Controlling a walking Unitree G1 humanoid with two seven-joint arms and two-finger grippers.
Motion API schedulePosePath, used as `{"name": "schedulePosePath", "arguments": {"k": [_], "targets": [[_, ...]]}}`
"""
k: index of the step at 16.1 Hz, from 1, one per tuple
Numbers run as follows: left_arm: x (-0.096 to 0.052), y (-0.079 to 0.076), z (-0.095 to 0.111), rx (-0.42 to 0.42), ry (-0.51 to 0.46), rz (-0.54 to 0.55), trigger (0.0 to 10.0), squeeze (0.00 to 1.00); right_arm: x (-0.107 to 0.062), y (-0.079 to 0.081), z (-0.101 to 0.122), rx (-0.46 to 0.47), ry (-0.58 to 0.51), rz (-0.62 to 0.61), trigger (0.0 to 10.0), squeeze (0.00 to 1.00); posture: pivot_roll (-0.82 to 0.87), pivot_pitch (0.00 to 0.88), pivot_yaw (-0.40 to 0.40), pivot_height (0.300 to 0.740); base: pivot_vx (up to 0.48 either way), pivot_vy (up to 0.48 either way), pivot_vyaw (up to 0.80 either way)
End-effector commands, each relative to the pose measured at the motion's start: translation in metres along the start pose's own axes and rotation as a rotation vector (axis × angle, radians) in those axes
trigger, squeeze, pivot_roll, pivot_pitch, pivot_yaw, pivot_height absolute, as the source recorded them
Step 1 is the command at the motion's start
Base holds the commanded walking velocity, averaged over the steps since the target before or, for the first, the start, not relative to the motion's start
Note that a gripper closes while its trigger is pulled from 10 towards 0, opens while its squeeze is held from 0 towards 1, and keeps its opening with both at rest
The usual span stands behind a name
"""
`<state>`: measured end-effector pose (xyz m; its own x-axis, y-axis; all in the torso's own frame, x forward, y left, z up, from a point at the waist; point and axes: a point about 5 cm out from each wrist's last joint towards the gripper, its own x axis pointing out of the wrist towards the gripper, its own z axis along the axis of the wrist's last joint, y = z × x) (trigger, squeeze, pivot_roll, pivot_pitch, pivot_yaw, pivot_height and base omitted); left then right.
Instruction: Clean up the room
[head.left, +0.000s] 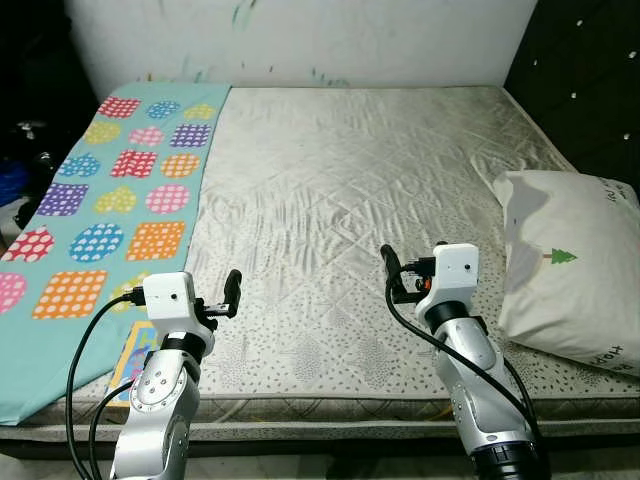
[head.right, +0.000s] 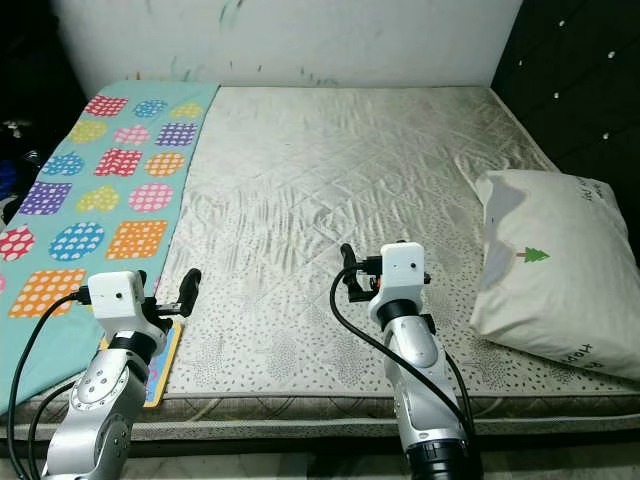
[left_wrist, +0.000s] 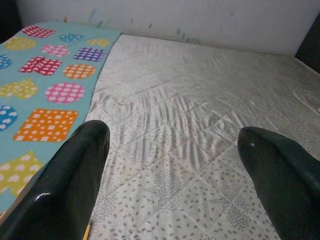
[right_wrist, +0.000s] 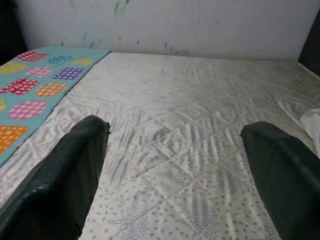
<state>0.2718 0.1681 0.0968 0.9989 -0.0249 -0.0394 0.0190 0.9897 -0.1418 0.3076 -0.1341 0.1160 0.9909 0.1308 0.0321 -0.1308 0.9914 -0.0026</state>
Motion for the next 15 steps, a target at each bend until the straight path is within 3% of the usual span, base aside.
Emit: {"name": "schedulePosePath", "arguments": {"k": [1,15], "targets": [[0.0,0.0015,-0.0014,0.01,0.003,0.006,10.0,0.0,0.0008,0.0003,-0.0012,0.01,0.001,0.004,10.0,0.0,-0.02,0.061,-0.002,0.74,0.0,-0.266,0.0],[0.0034,0.0014,-0.002,0.011,0.002,0.005,10.0,0.0,0.0036,0.0011,0.0,0.009,-0.007,0.008,10.0,0.0,-0.02,0.059,-0.003,0.74,0.0,-0.377,0.0]]}}
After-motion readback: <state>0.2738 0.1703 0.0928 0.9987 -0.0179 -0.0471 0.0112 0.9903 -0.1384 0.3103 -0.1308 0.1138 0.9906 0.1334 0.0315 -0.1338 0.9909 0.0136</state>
